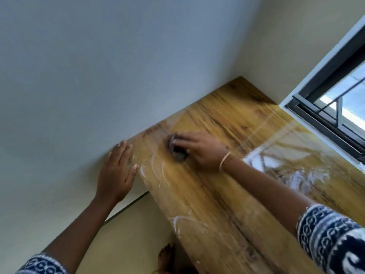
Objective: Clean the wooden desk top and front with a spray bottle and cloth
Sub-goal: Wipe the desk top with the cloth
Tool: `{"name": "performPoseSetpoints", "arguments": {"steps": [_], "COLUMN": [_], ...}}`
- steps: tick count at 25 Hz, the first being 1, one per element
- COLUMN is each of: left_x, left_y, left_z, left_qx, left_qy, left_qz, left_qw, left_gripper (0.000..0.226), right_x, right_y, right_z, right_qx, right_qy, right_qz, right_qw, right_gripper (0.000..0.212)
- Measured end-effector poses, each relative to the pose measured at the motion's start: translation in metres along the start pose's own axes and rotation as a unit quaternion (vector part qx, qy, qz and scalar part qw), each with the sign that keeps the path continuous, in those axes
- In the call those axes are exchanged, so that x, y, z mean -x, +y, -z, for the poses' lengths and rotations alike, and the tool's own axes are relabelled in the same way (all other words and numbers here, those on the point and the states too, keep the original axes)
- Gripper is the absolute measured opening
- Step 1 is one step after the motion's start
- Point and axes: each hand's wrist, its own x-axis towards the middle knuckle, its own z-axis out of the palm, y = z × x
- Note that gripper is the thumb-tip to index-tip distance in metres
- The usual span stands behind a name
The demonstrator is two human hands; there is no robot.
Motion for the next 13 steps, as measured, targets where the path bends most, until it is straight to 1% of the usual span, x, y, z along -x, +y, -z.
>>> {"name": "performPoseSetpoints", "arguments": {"steps": [1,2,3,4,5,6,7,8,11,13], "left_x": [0.005,0.008,0.011,0.013,0.012,0.013,0.013,0.013,0.013,0.014], "left_y": [-0.002,-0.002,-0.002,-0.001,-0.001,-0.001,-0.001,-0.001,-0.006,-0.009], "left_z": [-0.002,-0.006,-0.008,-0.01,-0.01,-0.008,-0.006,-0.002,0.001,-0.001], "left_qx": [-0.006,-0.011,-0.013,-0.009,-0.001,0.01,0.022,0.025,-0.005,-0.017], "left_qy": [-0.003,-0.011,-0.018,-0.019,-0.021,-0.028,-0.036,-0.043,-0.045,-0.046], "left_qz": [0.013,0.019,0.024,0.029,0.035,0.044,0.053,0.056,0.032,0.027], "left_qw": [1.0,1.0,0.999,0.999,0.999,0.999,0.998,0.997,0.998,0.998], "left_gripper": [0.062,0.062,0.062,0.062,0.064,0.07,0.079,0.087,0.096,0.097], "right_x": [-0.005,-0.011,-0.018,-0.029,-0.044,-0.059,-0.074,-0.088,-0.104,-0.09], "right_y": [0.034,0.067,0.093,0.109,0.112,0.102,0.083,0.058,-0.034,-0.097], "right_z": [0.005,0.012,0.018,0.022,0.023,0.02,0.014,0.005,-0.025,-0.036], "right_qx": [-0.005,-0.009,-0.008,-0.013,-0.013,-0.003,0.009,0.013,0.002,0.002], "right_qy": [0.033,0.071,0.101,0.112,0.103,0.086,0.076,0.071,0.043,0.012], "right_qz": [-0.083,-0.202,-0.331,-0.449,-0.529,-0.559,-0.552,-0.524,-0.432,-0.322], "right_qw": [0.996,0.977,0.938,0.886,0.843,0.825,0.83,0.849,0.901,0.947], "right_gripper": [0.05,0.051,0.052,0.053,0.055,0.057,0.058,0.057,0.06,0.063]}}
